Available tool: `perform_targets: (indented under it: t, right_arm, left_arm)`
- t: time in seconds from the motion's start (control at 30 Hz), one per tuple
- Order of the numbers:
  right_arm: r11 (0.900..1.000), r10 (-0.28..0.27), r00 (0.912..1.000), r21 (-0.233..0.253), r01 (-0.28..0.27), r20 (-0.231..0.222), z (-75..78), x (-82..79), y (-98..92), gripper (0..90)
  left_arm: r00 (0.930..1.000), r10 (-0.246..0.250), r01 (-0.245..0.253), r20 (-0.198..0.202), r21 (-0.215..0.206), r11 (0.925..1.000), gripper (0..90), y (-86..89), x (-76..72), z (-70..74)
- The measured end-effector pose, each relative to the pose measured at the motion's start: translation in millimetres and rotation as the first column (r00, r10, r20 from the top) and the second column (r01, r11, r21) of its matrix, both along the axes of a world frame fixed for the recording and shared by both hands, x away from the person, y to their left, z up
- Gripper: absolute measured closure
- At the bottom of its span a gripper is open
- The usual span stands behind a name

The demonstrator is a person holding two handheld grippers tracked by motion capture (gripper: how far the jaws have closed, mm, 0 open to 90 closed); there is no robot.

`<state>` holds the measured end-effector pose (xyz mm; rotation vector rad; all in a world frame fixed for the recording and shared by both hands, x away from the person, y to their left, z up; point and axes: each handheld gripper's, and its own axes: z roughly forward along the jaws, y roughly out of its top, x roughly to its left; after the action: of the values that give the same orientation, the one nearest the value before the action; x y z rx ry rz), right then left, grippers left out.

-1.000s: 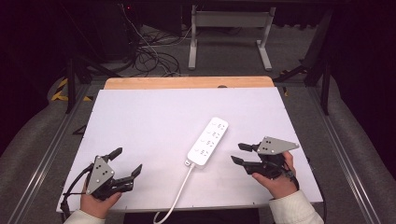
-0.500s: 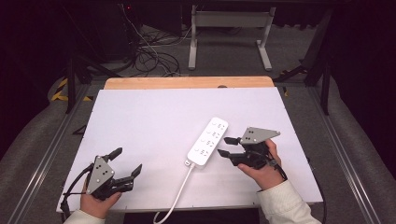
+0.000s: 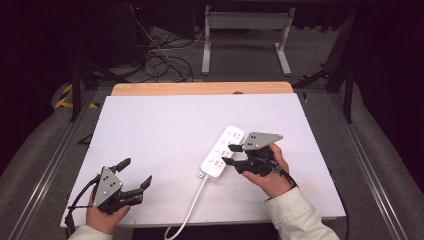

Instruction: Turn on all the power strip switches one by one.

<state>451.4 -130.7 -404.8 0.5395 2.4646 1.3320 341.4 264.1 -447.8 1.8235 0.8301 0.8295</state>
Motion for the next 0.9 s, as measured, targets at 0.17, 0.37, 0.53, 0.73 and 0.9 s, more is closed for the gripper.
perform_targets:
  t: [0.17,0.37,0.53,0.73,0.9]
  right_arm:
    - [1.000,0.006,0.9999,-0.022,-0.006,-0.014,-3.3,3.2,5.2,61.3]
    - [0.999,0.021,0.9989,-0.047,-0.023,-0.042,0.4,3.4,8.8,87.9]
    - [0.996,0.039,0.9977,-0.074,-0.043,-0.055,1.2,6.9,23.6,90.0]
    - [0.994,0.028,0.9976,-0.106,-0.034,-0.064,-7.6,14.4,37.8,90.0]
    - [0.992,0.021,0.9956,-0.120,-0.031,-0.091,-15.9,23.0,46.3,90.0]
  left_arm:
    - [1.0000,0.000,0.000,-0.001,-0.002,1.0000,18.1,0.6,0.5,-0.1]
    - [0.9999,0.001,-0.001,-0.013,-0.006,1.0000,18.1,-0.7,1.2,-1.1]
    - [0.9999,0.000,0.000,-0.014,0.005,1.0000,18.1,-0.3,1.6,-1.0]
    - [0.9999,-0.003,0.003,-0.014,0.004,1.0000,18.1,-0.1,1.4,-1.1]
    - [0.9999,-0.005,0.005,-0.015,0.004,1.0000,18.2,0.1,1.5,-1.1]
